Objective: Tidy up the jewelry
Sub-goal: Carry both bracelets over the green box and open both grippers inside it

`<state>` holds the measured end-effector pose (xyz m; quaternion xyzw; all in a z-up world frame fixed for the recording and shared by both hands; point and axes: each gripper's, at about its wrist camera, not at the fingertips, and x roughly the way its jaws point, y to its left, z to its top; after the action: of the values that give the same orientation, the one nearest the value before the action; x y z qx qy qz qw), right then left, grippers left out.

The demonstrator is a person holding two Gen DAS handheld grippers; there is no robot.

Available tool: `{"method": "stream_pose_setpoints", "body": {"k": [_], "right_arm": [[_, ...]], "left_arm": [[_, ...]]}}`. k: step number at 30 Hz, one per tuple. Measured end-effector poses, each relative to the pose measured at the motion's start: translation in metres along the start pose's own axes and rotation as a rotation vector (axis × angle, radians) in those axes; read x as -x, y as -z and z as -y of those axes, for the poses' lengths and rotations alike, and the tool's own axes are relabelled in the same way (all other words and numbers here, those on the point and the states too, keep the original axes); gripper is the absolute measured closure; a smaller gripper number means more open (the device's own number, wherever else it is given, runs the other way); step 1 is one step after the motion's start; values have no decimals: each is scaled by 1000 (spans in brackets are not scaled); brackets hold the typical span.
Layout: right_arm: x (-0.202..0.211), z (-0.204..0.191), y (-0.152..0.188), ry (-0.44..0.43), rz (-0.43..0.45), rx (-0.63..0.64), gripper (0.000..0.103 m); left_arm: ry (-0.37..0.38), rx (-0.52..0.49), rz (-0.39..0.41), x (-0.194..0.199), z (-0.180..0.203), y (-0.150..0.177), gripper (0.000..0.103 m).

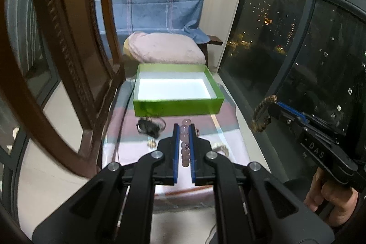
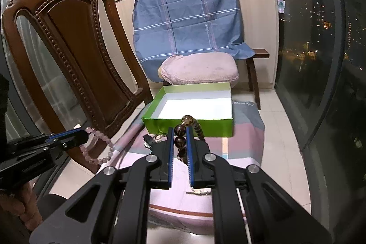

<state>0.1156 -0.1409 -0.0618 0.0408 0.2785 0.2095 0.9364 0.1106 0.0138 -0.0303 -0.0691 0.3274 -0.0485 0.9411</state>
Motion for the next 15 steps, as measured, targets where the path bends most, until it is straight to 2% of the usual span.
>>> {"method": "stream_pose_setpoints", "body": {"k": [5, 8, 10, 12, 15], "right_arm": [[-12, 3, -46, -41, 23, 17, 92], [-33, 8, -86, -65, 34, 27, 92], [-58, 13, -110, -93, 17, 22, 92], [-86, 19, -128, -82, 0, 24, 92], [-148, 35, -144, -62, -73, 16, 92]], "left_arm": [[12, -31, 45, -7, -3, -57, 95], [15, -45, 50, -28, -6, -104, 95], [18, -51, 31, -53, -9, -134, 95], [13, -42, 5, -83, -13, -156, 95], [-10, -24, -68, -144, -23, -178, 95]]}}
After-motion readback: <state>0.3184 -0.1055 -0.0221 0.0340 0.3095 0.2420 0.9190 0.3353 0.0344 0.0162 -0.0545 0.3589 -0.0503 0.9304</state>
